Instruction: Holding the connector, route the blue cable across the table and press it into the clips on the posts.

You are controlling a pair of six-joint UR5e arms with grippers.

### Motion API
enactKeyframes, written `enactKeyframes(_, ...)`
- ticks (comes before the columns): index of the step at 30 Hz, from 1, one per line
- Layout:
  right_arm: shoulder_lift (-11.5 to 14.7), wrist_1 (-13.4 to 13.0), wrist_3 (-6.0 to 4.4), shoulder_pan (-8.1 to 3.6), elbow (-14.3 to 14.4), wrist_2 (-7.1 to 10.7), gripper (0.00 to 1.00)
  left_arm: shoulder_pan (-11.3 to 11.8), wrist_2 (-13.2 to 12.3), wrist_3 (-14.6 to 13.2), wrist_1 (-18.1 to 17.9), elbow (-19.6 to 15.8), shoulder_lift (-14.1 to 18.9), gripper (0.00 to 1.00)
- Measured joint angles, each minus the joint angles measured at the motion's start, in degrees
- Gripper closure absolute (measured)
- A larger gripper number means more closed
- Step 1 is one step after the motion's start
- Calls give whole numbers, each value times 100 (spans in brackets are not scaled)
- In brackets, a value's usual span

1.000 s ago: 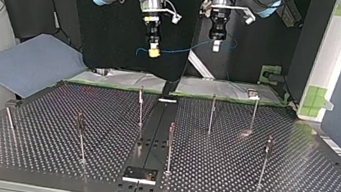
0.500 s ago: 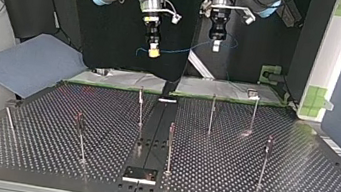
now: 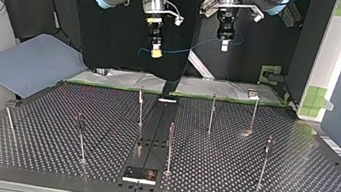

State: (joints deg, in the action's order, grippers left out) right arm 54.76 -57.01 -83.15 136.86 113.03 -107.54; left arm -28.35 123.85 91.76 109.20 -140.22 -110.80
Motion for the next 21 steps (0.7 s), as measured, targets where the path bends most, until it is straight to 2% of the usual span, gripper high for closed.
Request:
enactKeyframes(5, -250, 251, 14, 10, -123, -250, 100, 66, 3, -8, 5, -177, 134, 100)
enactKeyframes(12, -549, 627, 16, 13, -143, -584, 100, 72, 3, -9, 6, -203, 150, 100)
enactKeyframes(21, -562, 1045, 14, 35, -168, -615, 100, 61, -50, -68, 36, -147, 96, 100)
